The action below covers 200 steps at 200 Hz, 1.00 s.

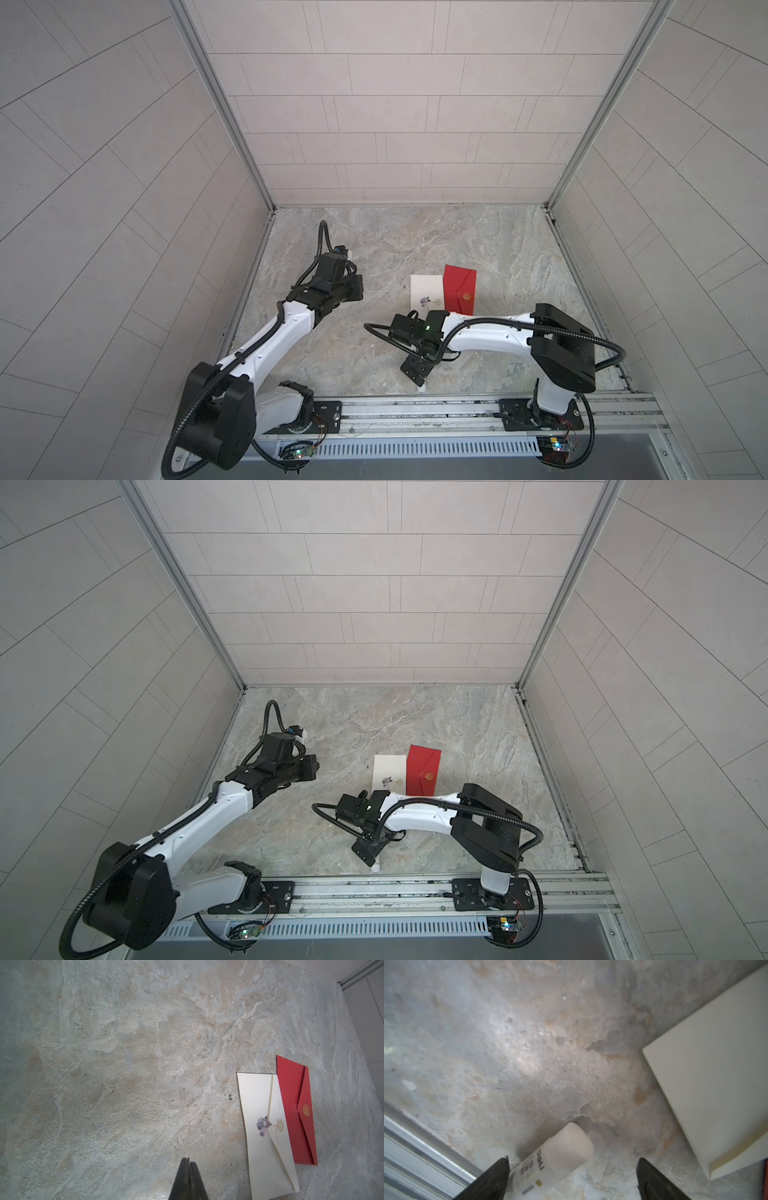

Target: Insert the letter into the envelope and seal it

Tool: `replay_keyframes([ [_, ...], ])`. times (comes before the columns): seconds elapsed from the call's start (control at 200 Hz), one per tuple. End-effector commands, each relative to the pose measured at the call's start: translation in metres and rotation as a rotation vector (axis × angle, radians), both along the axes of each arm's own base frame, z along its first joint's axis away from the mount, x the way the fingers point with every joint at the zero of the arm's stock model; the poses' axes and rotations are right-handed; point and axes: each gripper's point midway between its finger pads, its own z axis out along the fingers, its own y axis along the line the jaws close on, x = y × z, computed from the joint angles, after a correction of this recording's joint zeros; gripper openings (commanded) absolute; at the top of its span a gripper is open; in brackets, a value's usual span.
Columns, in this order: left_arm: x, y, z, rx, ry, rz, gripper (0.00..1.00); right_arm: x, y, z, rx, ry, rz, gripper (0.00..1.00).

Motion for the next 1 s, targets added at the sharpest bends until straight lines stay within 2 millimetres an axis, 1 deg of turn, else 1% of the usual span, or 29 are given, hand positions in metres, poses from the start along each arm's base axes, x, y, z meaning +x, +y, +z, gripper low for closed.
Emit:
replay_keyframes([
  [0.0, -0.006, 0.000, 0.003, -0.014, 0.008, 0.011, 0.01, 0.001, -0.021, -0.006, -0.080, -0.025, -0.066, 0.95],
  [0.065, -0.006, -0.001, 0.005, -0.016, 0.003, 0.008, 0.01, -0.001, -0.026, -0.005, -0.086, -0.022, -0.070, 0.91],
  [0.15, -0.005, -0.005, 0.008, -0.031, 0.004, -0.008, 0.01, -0.008, -0.031, -0.007, -0.086, 0.001, -0.069, 0.83],
  [0.24, -0.005, -0.013, 0.012, -0.054, 0.004, -0.037, 0.01, -0.016, -0.035, -0.010, -0.088, 0.046, -0.059, 0.70],
  [0.27, -0.005, -0.016, 0.014, -0.060, 0.003, -0.047, 0.02, -0.019, -0.037, -0.012, -0.087, 0.061, -0.059, 0.63],
  [0.29, -0.005, -0.019, 0.016, -0.067, 0.003, -0.058, 0.02, -0.020, -0.038, -0.014, -0.088, 0.072, -0.061, 0.57],
  [0.315, -0.006, -0.023, 0.017, -0.075, 0.004, -0.074, 0.02, -0.021, -0.039, -0.016, -0.085, 0.083, -0.063, 0.51],
  [0.355, -0.007, -0.030, 0.021, -0.093, -0.002, -0.102, 0.03, -0.022, -0.040, -0.018, -0.079, 0.092, -0.064, 0.44],
  [0.395, -0.008, -0.040, 0.024, -0.113, -0.003, -0.139, 0.05, -0.022, -0.040, -0.020, -0.065, 0.100, -0.068, 0.40],
  [0.43, -0.010, -0.048, 0.028, -0.129, -0.003, -0.170, 0.08, -0.022, -0.041, -0.021, -0.051, 0.114, -0.075, 0.37],
  [0.47, -0.013, -0.058, 0.030, -0.156, 0.004, -0.210, 0.10, -0.019, -0.041, -0.020, -0.025, 0.121, -0.088, 0.33],
  [0.535, -0.019, -0.078, 0.034, -0.221, 0.026, -0.283, 0.11, -0.012, -0.039, -0.013, 0.041, 0.150, -0.126, 0.20],
  [0.595, -0.024, -0.094, 0.036, -0.278, 0.047, -0.342, 0.15, 0.001, -0.033, 0.003, 0.159, 0.172, -0.189, 0.13],
  [0.635, -0.028, -0.104, 0.040, -0.309, 0.060, -0.388, 0.18, 0.014, -0.030, 0.019, 0.252, 0.166, -0.236, 0.12],
  [0.655, -0.030, -0.109, 0.040, -0.320, 0.067, -0.409, 0.20, 0.019, -0.030, 0.027, 0.295, 0.164, -0.258, 0.12],
  [0.706, -0.037, -0.120, 0.043, -0.343, 0.074, -0.466, 0.28, 0.041, -0.032, 0.050, 0.413, 0.136, -0.329, 0.12],
  [0.771, -0.045, -0.134, 0.047, -0.368, 0.080, -0.531, 0.39, 0.069, -0.038, 0.079, 0.559, 0.097, -0.434, 0.12],
  [0.841, -0.056, -0.152, 0.053, -0.399, 0.076, -0.612, 0.47, 0.096, -0.045, 0.110, 0.710, 0.049, -0.537, 0.13],
  [0.911, -0.066, -0.171, 0.057, -0.420, 0.071, -0.686, 0.54, 0.123, -0.057, 0.133, 0.819, -0.014, -0.656, 0.10],
  [0.926, -0.068, -0.175, 0.059, -0.424, 0.069, -0.702, 0.56, 0.127, -0.061, 0.134, 0.828, -0.022, -0.691, 0.10],
  [0.981, -0.071, -0.186, 0.061, -0.438, 0.066, -0.738, 0.61, 0.144, -0.066, 0.148, 0.902, -0.066, -0.771, 0.10],
  [0.996, -0.072, -0.188, 0.061, -0.444, 0.067, -0.746, 0.62, 0.146, -0.067, 0.149, 0.913, -0.069, -0.789, 0.10],
])
